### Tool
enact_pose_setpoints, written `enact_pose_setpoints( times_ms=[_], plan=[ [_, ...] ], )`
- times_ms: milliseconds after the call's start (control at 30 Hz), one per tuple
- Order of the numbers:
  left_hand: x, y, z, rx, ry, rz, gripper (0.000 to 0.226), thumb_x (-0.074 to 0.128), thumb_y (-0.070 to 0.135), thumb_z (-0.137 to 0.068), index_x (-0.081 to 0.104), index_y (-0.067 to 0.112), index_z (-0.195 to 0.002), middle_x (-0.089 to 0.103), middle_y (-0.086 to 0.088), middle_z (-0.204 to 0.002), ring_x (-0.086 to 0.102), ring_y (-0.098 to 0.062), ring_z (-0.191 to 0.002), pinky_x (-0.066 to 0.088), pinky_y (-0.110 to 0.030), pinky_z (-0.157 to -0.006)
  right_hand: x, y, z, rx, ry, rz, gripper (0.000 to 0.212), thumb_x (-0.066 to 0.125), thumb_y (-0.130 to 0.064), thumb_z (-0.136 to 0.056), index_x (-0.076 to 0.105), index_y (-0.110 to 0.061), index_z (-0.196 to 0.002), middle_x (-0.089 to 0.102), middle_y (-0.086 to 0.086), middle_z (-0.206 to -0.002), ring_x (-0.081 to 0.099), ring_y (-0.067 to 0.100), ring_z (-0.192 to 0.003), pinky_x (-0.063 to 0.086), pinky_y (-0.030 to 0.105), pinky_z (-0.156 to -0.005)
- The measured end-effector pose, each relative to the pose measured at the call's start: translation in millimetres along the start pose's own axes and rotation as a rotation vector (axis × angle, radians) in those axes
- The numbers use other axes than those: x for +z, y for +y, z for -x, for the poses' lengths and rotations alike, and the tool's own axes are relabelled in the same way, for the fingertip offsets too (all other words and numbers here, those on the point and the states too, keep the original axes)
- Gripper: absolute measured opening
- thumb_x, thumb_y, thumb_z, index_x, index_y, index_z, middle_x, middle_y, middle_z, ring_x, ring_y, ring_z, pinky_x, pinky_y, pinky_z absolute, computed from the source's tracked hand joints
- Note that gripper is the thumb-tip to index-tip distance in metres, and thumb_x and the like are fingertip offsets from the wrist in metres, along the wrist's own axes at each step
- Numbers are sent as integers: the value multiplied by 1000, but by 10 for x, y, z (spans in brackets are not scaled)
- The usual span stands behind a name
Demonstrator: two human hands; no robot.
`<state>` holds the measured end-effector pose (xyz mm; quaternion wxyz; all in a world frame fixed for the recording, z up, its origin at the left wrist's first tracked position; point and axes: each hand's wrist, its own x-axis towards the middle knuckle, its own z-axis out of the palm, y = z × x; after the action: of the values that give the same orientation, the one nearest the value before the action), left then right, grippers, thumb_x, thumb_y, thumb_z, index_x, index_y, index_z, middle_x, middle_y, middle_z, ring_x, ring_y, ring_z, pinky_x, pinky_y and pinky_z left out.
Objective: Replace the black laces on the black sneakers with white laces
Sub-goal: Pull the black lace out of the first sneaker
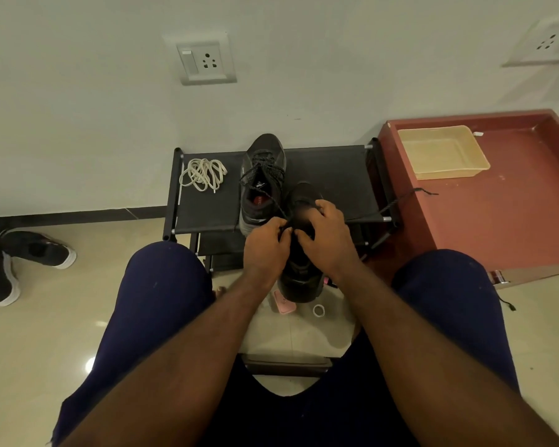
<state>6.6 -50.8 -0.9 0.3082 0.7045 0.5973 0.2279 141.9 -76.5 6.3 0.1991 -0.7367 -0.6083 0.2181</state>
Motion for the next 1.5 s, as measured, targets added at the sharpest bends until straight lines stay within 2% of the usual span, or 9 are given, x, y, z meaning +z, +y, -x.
enact_pose_setpoints(
  times_ms=[167,267,533,667,800,967,1133,1333,1500],
  plan=[
    [27,-4,9,2,13,4,13,58,22,-97,60,15,-108,67,0,-84,63,-20,-79,52,-37,-70,21,20,-22,8,-113,23,27,66,-28,-90,59,-23,-116,33,9,-154,25,30,-143,35,54,-110],
    [19,-15,1,12,21,11,13,58,21,-96,60,14,-107,64,3,-78,63,-22,-76,51,-38,-69,-5,20,-31,41,-125,-117,15,69,-24,-84,55,-26,-86,40,7,-146,27,28,-141,36,55,-107],
    [4,-32,-1,21,1,41,16,58,21,-97,64,17,-111,63,7,-80,63,-15,-77,51,-31,-70,-50,-5,-2,31,-15,-269,33,74,-34,-77,46,-32,-60,53,0,-133,35,19,-135,33,43,-108],
    [6,-26,-14,8,4,62,15,58,24,-97,65,18,-109,67,5,-83,62,-13,-77,50,-30,-68,-68,17,-61,82,76,-542,33,69,-19,-78,48,-17,-53,64,12,-90,58,16,-107,45,25,-86],
    [7,-9,-36,9,19,81,14,58,22,-97,65,16,-108,64,6,-82,59,-10,-75,41,-16,-61,-137,-32,-25,203,122,-860,25,63,-4,-87,65,-10,-63,70,5,-94,63,4,-79,51,26,-73],
    [21,1,-20,8,26,57,15,59,23,-97,64,15,-109,59,10,-78,57,-10,-73,42,-22,-64,-139,-60,-21,21,117,-377,28,70,-28,-87,59,-16,-64,62,1,-66,59,13,-69,50,36,-68],
    [24,-14,-5,15,9,45,13,58,23,-97,63,16,-107,63,7,-81,61,-13,-76,52,-32,-69,-213,-191,1,16,-68,234,22,56,-45,-96,66,-28,-107,65,-2,-104,48,21,-114,34,43,-97],
    [25,-10,-3,25,35,45,19,58,21,-97,63,16,-114,59,11,-78,59,-12,-75,46,-27,-67,-188,-100,-20,35,-40,-8,16,59,-34,-96,69,-26,-87,68,-7,-86,61,22,-96,49,47,-90],
    [54,0,1,34,32,62,18,58,19,-97,64,16,-113,66,4,-83,63,-14,-77,52,-32,-69,-320,-89,20,0,-105,-183,18,61,-23,-96,68,-11,-84,69,1,-84,63,15,-80,49,29,-73]
  ],
)
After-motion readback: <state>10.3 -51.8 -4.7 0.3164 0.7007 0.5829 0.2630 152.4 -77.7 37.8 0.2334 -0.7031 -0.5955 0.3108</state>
